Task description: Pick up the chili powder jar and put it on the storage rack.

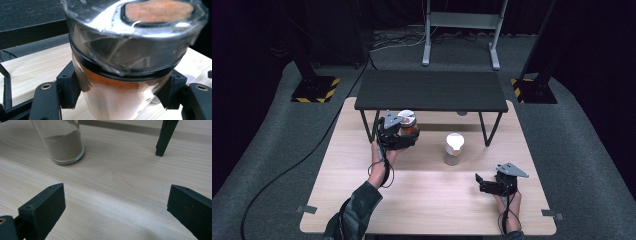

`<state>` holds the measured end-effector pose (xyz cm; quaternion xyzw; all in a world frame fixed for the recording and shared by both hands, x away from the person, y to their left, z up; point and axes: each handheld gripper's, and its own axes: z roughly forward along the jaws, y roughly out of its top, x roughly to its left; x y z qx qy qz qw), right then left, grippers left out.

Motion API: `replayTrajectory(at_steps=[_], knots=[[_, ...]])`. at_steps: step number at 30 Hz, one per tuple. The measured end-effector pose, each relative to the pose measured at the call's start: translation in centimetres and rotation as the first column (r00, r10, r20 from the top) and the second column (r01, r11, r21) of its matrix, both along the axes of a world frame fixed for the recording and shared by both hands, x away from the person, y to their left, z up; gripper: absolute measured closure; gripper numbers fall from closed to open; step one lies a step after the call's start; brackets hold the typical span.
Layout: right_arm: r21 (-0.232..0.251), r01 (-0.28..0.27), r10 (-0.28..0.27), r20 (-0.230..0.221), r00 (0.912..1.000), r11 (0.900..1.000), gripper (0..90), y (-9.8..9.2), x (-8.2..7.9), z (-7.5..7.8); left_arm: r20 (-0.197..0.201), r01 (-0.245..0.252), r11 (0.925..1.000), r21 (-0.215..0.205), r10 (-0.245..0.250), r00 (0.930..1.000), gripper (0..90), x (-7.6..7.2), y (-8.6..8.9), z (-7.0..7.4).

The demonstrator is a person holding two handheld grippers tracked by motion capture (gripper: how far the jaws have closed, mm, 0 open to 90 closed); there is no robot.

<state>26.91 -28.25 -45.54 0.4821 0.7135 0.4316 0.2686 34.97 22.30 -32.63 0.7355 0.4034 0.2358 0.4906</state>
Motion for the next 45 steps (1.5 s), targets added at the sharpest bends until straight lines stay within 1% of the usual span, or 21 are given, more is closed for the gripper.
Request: replayTrajectory(at_steps=[9, 13, 27, 33, 45], knots=[[0.001, 0.0, 0.0, 0.0, 1.0, 1.0, 0.4, 0.0, 0.0, 0.0, 0.003, 0.003, 0.9999, 0.013, -0.003, 1.0, 31.0, 0.4, -0.2, 0.7], [-0.007, -0.001, 0.001, 0.003, 1.0, 1.0, 0.4, 0.1, -0.1, 0.0, 0.005, 0.004, 0.9998, 0.019, -0.004, 1.0, 31.0, 0.6, -0.2, 1.0], [-0.002, -0.003, 0.003, 0.002, 1.0, 1.0, 0.4, 0.0, 0.0, 0.0, 0.024, 0.004, 0.9994, 0.034, -0.004, 0.9997, 31.0, 0.7, -0.3, 2.1], [0.0, -0.003, 0.003, 0.002, 1.0, 1.0, 0.4, 0.0, 0.0, 0.0, 0.034, -0.003, 0.9997, 0.024, 0.002, 0.9994, 31.1, 0.7, -0.2, 2.6], [0.003, -0.003, 0.003, 0.001, 1.0, 1.0, 0.5, -0.1, 0.0, 0.0, 0.043, -0.003, 0.999, 0.044, 0.002, 0.9991, 31.0, 0.8, -0.2, 3.7]])
